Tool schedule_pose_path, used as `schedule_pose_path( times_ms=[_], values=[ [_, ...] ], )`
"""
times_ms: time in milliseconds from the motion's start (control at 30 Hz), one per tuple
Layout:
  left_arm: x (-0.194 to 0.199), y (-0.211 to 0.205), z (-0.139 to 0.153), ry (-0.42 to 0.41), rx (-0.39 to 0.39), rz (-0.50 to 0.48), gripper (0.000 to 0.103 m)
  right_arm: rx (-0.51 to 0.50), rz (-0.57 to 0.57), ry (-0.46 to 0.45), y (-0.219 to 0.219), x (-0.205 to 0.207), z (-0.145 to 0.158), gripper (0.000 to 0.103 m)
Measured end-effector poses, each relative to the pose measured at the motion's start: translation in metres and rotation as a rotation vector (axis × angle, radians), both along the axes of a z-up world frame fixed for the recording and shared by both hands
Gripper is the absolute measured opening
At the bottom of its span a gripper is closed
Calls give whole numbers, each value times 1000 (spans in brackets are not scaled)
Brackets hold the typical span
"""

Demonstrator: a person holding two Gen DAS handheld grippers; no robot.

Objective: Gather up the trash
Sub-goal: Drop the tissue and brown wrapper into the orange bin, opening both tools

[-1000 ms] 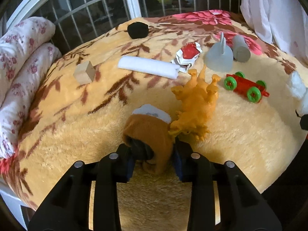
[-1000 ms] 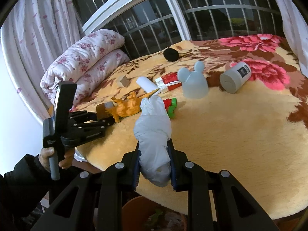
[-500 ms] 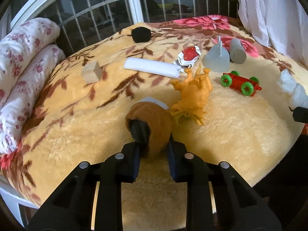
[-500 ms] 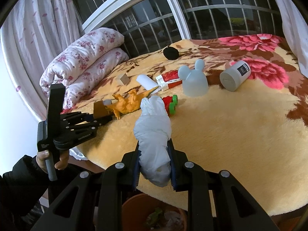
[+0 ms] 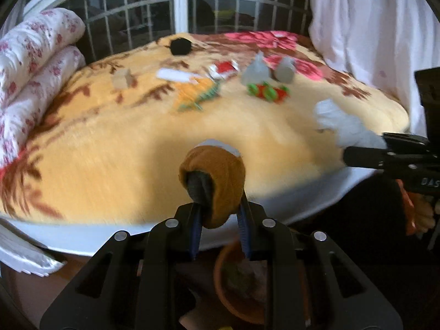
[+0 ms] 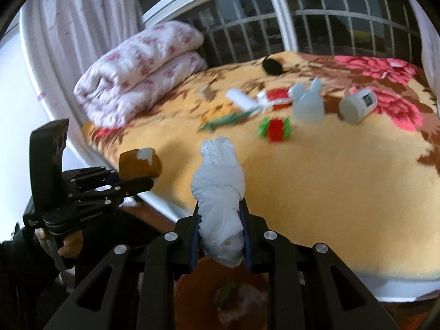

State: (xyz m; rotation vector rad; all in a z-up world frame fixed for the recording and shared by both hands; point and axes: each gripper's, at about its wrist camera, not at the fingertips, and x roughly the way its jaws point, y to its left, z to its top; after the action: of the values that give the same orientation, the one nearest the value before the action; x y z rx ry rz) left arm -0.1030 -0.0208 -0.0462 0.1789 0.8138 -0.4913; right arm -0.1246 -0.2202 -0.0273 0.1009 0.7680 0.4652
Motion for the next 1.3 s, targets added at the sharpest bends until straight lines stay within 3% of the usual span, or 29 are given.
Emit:
schedule_pose_path(
  times_ms=[167, 300, 500, 633, 900, 1133, 1167, 1200, 1233, 1267, 1300],
  values=[
    [-33, 1, -32, 69, 20, -37, 22, -57, 35, 85, 12, -31, -29, 24],
    [-40, -3, -75, 200, 46, -52, 22, -110, 50, 189, 19, -45, -64, 24],
    [-17, -24, -153, 436, 186, -56, 22, -228, 23, 366, 26, -30, -116, 24],
    [1, -31, -192, 569, 223, -23, 22, -237, 19, 476, 26, -21, -148, 24],
    [1, -49, -223, 627, 297, -53, 22, -271, 47, 606, 37, -4, -193, 24],
    [1, -57, -233, 640, 327, -57, 22, -295, 74, 653, 46, 3, -210, 26],
    [1, -57, -233, 639, 328, -57, 25, -301, 75, 656, 48, 4, -210, 28],
    [1, -56, -233, 639, 334, -55, 30, -310, 74, 659, 49, 3, -212, 37],
    [-1, -56, -234, 641, 343, -53, 48, -317, 69, 658, 47, 2, -212, 53],
    [0, -55, -235, 639, 354, -47, 64, -323, 60, 650, 46, 3, -211, 57],
    [0, -54, -233, 623, 362, -39, 67, -319, 54, 645, 45, 3, -210, 58]
  ],
)
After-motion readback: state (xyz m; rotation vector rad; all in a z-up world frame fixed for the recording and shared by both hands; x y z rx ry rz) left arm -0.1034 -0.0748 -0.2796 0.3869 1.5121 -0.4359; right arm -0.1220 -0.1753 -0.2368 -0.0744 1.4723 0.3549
